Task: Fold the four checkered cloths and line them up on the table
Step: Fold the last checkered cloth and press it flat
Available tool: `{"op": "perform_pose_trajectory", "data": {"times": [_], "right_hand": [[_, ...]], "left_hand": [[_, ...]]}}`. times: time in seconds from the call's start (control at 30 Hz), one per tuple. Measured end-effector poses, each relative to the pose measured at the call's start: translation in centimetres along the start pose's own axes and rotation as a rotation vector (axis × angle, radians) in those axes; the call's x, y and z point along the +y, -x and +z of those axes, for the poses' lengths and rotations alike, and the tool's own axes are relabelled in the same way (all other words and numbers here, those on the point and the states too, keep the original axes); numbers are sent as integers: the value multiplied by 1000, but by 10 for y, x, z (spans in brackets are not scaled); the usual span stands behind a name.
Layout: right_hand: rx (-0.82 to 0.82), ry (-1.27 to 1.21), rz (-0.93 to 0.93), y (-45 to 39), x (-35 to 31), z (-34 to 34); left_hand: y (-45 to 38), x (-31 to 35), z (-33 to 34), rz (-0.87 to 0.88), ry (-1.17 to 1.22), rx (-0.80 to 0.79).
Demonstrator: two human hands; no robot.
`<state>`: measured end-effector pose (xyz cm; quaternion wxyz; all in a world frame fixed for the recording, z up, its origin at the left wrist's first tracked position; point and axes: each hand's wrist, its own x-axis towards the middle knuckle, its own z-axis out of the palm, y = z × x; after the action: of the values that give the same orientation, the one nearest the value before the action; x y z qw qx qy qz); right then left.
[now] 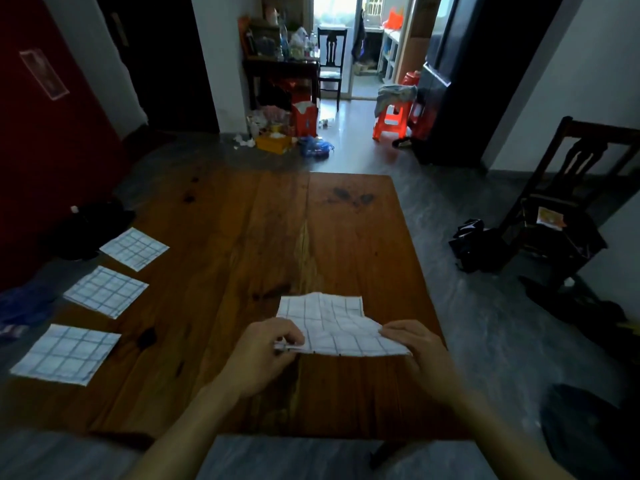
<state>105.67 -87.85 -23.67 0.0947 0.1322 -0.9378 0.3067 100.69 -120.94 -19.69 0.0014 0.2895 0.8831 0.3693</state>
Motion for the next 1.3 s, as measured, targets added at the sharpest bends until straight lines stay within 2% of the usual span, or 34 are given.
{"op": "perform_pose_trajectory", "data": {"times": [0.13, 0.23, 0.37, 0.57, 0.73, 0.9, 1.0, 1.13, 1.3], "right_hand": [[-123, 25, 65, 40, 20, 27], [-183, 23, 114, 60, 22, 39], [-241, 26, 186, 69, 14, 47], [-250, 36, 235, 72, 6, 59], [-333, 90, 221, 53, -4, 69], [-462, 171, 209, 47, 4, 82], [-431, 169, 193, 50, 18, 92], [-308, 171, 165, 54, 28, 103], [-258, 67, 166, 40, 43, 103]], "left_hand": [[26, -15, 30, -54, 39, -185], [36, -24, 43, -60, 78, -240], [44, -31, 51, -76, 119, -235], [55, -36, 52, -198, 222, -205], [63, -45, 49, -240, 294, -145], [67, -52, 52, -279, 325, -164], [65, -50, 55, -315, 337, -148], [59, -45, 59, -386, 351, -122], [35, -40, 61, -501, 346, -33]]}}
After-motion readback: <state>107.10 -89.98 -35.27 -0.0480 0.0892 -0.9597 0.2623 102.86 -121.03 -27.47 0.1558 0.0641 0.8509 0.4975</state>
